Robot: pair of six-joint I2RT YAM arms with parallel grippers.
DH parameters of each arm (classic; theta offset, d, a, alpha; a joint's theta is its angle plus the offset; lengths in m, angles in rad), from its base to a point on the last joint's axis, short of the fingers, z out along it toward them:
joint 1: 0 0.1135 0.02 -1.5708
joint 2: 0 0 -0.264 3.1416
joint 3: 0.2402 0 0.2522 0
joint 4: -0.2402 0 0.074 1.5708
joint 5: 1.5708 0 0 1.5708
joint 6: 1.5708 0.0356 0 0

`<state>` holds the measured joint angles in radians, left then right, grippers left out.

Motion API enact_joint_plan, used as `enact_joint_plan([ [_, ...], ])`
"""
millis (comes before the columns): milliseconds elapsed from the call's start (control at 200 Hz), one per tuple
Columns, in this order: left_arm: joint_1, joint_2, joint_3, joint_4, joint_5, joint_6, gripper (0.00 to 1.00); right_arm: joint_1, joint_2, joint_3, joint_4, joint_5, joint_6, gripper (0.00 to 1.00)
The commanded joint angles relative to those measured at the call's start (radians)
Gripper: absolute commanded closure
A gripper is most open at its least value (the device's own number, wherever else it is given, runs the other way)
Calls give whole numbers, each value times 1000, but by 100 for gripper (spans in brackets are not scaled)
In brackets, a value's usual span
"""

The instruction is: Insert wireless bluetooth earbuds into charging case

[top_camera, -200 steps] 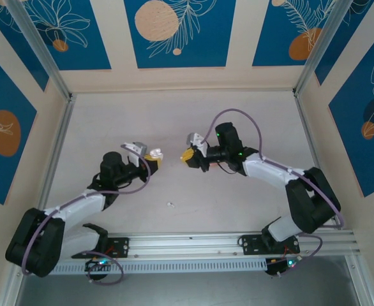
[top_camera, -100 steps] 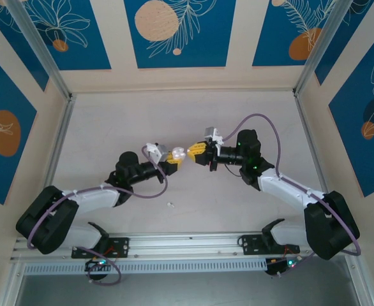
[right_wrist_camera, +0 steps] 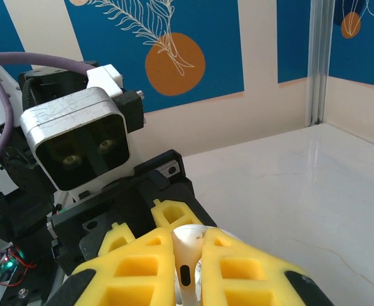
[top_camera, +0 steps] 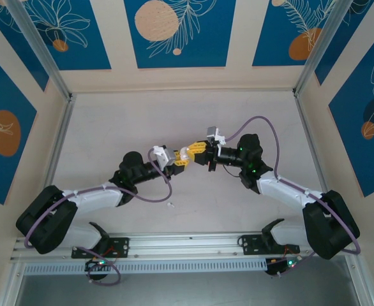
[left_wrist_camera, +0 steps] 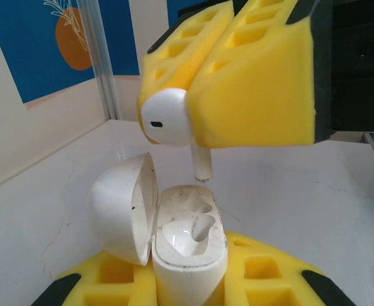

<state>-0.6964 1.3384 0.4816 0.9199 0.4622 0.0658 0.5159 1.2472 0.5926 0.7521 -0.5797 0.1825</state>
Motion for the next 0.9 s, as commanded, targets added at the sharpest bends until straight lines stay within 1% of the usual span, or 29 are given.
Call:
enact_joint_plan([
  [0, -17, -8, 23, 29, -25, 29, 84, 9, 12, -15, 54, 22, 18, 88],
  [350, -18, -28, 9, 82, -72, 3, 83, 18, 18, -28, 68, 36, 27, 88],
  [550, -18, -29, 9, 102, -62, -1, 83, 22, 27, -39, 99, 55, 39, 88],
  [895, -20, -11, 6, 78, -66, 14, 83, 22, 18, -28, 155, 90, 47, 88],
])
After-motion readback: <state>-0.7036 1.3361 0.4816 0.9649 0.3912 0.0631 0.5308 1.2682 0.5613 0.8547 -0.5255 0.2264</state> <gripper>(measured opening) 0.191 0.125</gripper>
